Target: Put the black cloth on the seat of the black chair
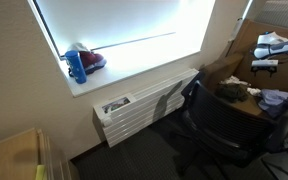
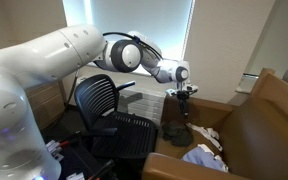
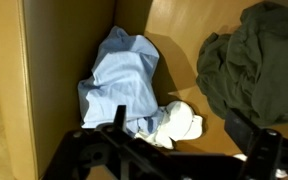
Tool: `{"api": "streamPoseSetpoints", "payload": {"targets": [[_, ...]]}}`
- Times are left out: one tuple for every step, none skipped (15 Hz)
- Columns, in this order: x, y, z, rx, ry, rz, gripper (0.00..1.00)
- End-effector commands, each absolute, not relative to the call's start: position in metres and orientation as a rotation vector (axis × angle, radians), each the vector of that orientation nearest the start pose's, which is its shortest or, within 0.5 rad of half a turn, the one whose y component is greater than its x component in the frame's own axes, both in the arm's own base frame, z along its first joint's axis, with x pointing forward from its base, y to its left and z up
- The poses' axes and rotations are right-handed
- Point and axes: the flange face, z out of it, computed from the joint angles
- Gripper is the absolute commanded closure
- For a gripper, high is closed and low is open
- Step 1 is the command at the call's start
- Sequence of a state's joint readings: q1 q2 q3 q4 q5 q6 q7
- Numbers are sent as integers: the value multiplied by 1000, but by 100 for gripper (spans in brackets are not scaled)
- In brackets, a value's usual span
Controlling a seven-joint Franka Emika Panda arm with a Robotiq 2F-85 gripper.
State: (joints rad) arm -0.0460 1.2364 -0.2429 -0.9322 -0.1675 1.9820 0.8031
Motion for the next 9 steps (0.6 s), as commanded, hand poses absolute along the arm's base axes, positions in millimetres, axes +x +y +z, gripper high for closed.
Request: {"api": "streamPoseSetpoints", "payload": {"targets": [[734,-162,43,-3235,1467,246,0],[730,-162,29,-3245,1464,295,0],[724,-161,19,-3243,1434,399,0],[717,-158,11,-3249,1389,507,0],[710,-156,5,-3247,1334,616,0],[704,-152,13,-3249,1277,702,0],[700,-149,15,-3243,1247,806,0],[702,-149,3,-3285,1334,673,0],[700,-148,7,-3283,1307,740,0]]}}
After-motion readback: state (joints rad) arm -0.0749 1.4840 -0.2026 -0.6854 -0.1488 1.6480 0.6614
